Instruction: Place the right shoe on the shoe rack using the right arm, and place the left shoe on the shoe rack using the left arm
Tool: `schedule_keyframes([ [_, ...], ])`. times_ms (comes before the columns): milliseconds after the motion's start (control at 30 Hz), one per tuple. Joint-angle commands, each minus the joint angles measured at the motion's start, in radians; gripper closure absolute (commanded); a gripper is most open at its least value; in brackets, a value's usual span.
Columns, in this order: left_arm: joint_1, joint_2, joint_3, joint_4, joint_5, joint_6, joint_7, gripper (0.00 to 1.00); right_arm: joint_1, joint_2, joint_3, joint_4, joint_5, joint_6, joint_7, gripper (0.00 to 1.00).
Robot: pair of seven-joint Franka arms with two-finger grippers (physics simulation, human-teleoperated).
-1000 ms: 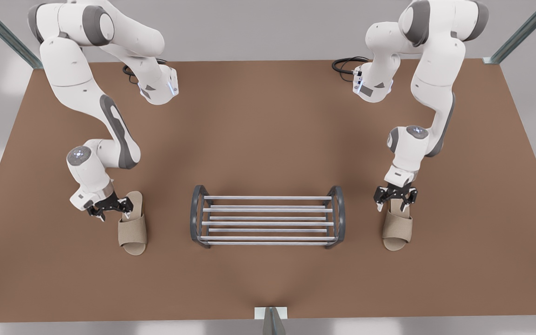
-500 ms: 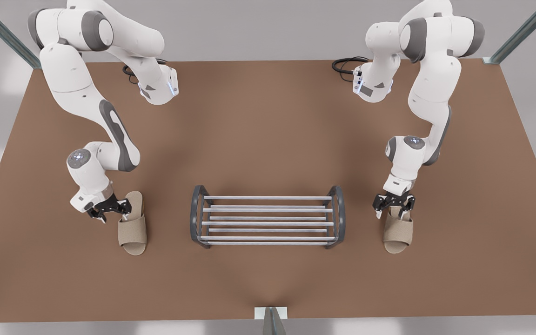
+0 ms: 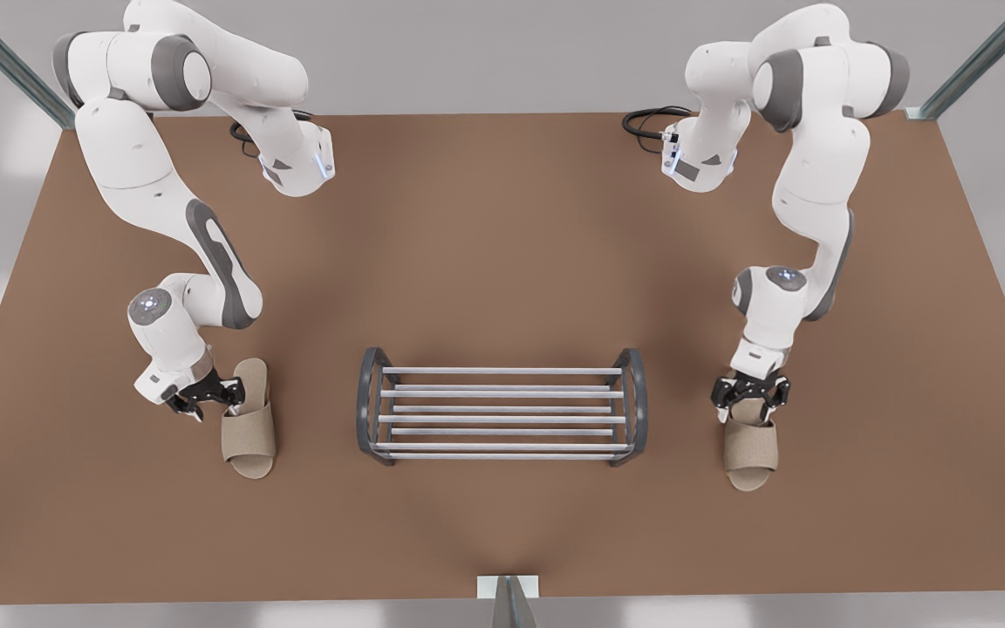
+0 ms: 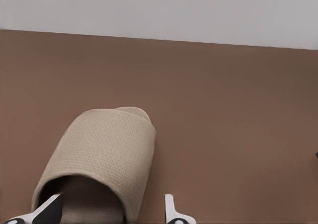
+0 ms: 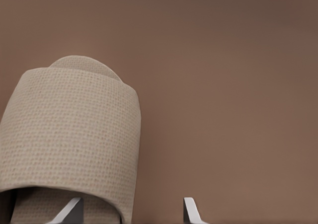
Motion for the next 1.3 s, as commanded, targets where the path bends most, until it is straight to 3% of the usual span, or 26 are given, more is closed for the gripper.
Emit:
schedule_keyframes([
  [0, 0.003, 0.014, 0.0, 0.016, 0.015, 0.0, -0.009, 0.0, 0.001, 0.002, 0.0, 0.0, 0.003, 0.001, -0.026, 0.35],
  [200, 0.003, 0.058, -0.006, 0.07, 0.01, 0.0, -0.017, 0.0, 0.001, 0.008, 0.0, 0.0, 0.002, 0.003, -0.026, 0.43],
  [233, 0.003, 0.06, -0.006, 0.07, 0.009, 0.0, -0.018, 0.05, 0.001, 0.01, 0.0, 0.0, 0.002, 0.003, -0.026, 0.46],
  [267, 0.003, 0.066, -0.006, 0.07, 0.009, 0.0, -0.021, 0.25, 0.002, 0.008, 0.0, 0.0, 0.002, 0.003, -0.026, 0.48],
  [300, 0.003, 0.066, -0.006, 0.07, 0.009, 0.0, -0.023, 0.36, 0.002, 0.01, 0.0, 0.0, 0.002, 0.003, -0.026, 0.5],
  [367, 0.003, 0.072, -0.006, 0.076, 0.009, 0.0, -0.023, 0.45, 0.002, 0.01, 0.0, 0.0, 0.002, 0.003, -0.026, 0.52],
  [467, 0.001, 0.074, -0.006, 0.078, 0.009, 0.0, -0.023, 0.51, 0.002, 0.013, 0.0, 0.0, 0.002, 0.004, -0.026, 0.55],
  [533, 0.001, 0.075, -0.006, 0.076, 0.009, 0.0, -0.023, 0.57, 0.004, 0.013, 0.0, 0.0, -0.001, 0.004, -0.026, 0.68],
  [700, 0.0, 0.068, -0.006, 0.075, 0.007, 0.0, -0.027, 0.74, 0.004, 0.011, 0.0, 0.002, -0.003, 0.004, -0.026, 0.69],
  [767, -0.002, 0.04, -0.006, 0.063, 0.009, -0.001, -0.055, 0.77, 0.004, 0.011, 0.0, 0.002, -0.003, 0.004, -0.026, 0.79],
  [933, 0.0, -0.02, -0.006, 0.052, 0.01, -0.026, -0.067, 0.79, 0.004, 0.008, 0.0, 0.002, -0.004, 0.004, -0.026, 0.79],
  [1167, -0.013, -0.437, -0.014, 0.081, 0.01, -0.771, -0.076, 0.79, -0.001, -0.043, 0.011, 0.005, -0.003, -0.045, -0.021, 0.79],
  [1267, -0.014, -0.547, -0.098, 0.098, 0.009, -0.995, -0.138, 0.79, -0.028, -0.092, 0.043, 0.025, 0.011, -0.158, -0.017, 0.79],
])
